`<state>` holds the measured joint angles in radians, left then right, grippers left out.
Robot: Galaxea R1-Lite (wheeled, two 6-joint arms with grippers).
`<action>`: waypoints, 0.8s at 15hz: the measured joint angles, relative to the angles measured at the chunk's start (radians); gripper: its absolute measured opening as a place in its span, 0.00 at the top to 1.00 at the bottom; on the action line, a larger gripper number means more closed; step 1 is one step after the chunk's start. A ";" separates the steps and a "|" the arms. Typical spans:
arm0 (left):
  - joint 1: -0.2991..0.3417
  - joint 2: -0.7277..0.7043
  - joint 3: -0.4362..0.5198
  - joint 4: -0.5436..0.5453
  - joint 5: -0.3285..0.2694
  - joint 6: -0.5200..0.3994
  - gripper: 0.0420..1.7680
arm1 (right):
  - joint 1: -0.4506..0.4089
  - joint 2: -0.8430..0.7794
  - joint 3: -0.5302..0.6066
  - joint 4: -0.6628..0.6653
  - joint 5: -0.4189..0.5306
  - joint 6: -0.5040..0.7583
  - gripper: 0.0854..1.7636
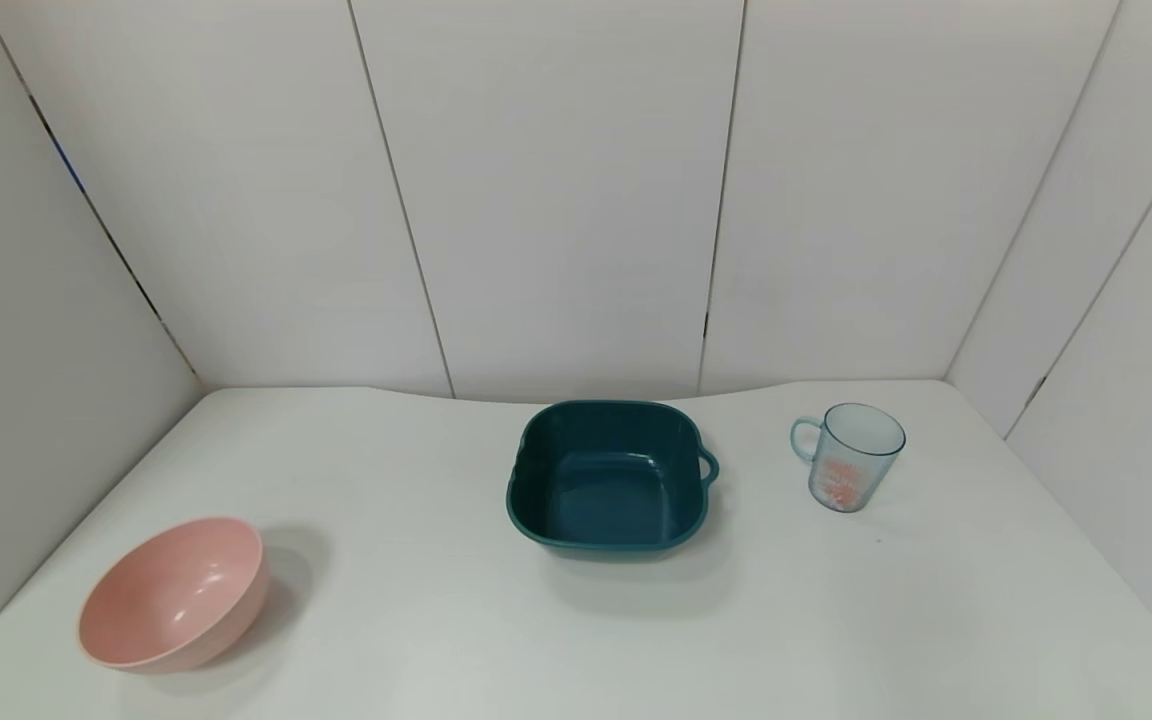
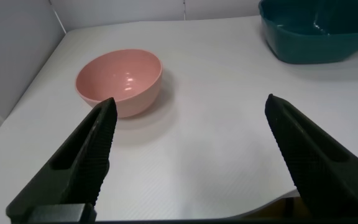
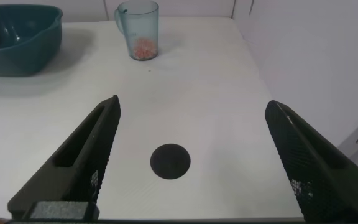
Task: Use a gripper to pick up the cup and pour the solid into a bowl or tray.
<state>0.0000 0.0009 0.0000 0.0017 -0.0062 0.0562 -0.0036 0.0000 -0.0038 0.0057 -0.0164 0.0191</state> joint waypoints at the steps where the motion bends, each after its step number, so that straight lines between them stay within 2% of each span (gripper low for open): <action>1: 0.000 0.000 0.000 0.000 0.000 0.000 0.03 | -0.001 0.000 -0.012 0.004 -0.001 -0.017 0.04; 3: 0.000 0.000 0.000 0.000 0.000 0.000 0.03 | 0.002 0.022 -0.074 0.026 0.000 -0.057 0.04; 6: 0.000 0.000 0.000 0.000 0.000 0.000 0.03 | 0.011 0.151 -0.213 0.030 0.001 -0.071 0.04; 12: 0.000 0.000 0.000 0.000 0.000 0.000 0.03 | 0.039 0.600 -0.510 0.029 0.047 -0.078 0.04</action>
<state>0.0000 0.0009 0.0000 0.0017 -0.0062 0.0562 0.0355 0.6002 -0.5138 0.0345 0.0302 -0.0589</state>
